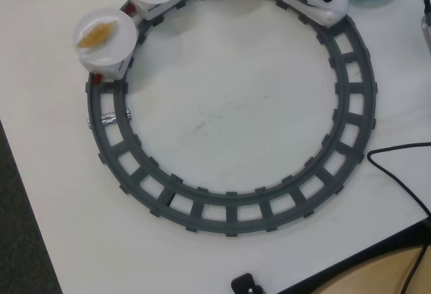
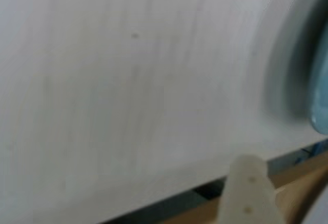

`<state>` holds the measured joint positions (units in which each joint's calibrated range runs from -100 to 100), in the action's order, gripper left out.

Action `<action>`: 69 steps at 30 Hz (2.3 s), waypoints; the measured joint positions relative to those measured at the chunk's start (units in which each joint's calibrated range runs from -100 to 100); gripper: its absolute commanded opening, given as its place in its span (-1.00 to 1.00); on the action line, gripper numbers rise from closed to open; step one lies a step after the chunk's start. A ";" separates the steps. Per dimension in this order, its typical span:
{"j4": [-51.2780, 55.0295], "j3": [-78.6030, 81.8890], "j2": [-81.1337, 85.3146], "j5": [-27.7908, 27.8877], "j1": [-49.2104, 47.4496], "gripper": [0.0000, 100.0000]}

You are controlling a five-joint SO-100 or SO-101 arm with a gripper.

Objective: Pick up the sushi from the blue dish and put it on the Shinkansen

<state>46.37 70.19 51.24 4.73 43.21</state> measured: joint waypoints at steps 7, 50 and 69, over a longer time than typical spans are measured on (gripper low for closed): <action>10.24 -26.20 -14.74 0.00 -0.16 -0.33; 35.70 -93.74 -83.20 11.82 -6.07 -0.33; 33.07 -94.01 -89.35 14.33 -6.62 -0.96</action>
<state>79.44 -23.82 -38.11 19.06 36.59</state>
